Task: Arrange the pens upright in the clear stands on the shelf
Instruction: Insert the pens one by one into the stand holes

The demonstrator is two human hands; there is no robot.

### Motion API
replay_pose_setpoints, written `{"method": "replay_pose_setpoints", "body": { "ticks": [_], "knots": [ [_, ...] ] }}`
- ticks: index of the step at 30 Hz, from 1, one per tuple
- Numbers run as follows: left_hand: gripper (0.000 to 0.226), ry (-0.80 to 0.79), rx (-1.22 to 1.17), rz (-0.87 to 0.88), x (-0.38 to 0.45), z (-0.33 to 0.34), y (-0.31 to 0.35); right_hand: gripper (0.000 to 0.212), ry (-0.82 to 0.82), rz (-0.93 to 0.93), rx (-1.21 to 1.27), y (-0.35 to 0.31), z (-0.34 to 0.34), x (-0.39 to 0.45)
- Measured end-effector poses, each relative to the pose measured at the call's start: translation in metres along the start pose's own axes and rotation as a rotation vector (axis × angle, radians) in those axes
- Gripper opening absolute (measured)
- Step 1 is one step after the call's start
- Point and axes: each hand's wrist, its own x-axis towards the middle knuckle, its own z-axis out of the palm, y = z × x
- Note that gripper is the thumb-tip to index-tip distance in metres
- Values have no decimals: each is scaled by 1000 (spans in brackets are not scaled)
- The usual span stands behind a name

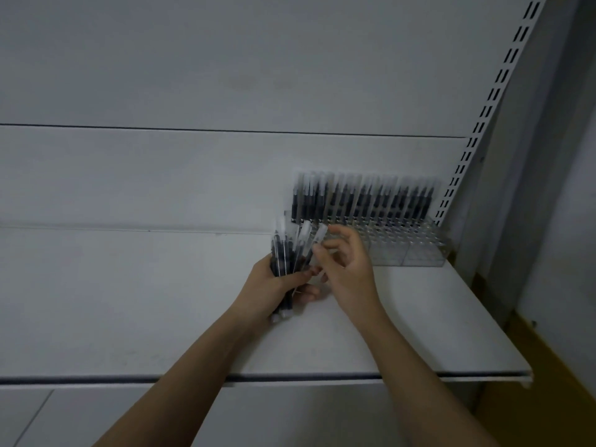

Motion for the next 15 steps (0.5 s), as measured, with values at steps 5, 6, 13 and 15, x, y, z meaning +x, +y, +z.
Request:
{"method": "replay_pose_setpoints", "body": {
  "ticks": [5,6,13,15],
  "knots": [
    [22,-25,19,19,3,-3,-5,40,-2,27,123,-1,-4,1],
    [22,-22,10,14,3,-3,-6,40,10,31,139,-3,-4,1],
    [16,20,-5,26,3,-2,-10,34,96,57,177,-2,-9,2],
    [18,24,-6,36,2,-2,-10,36,62,67,175,-3,-8,1]
  ]
}}
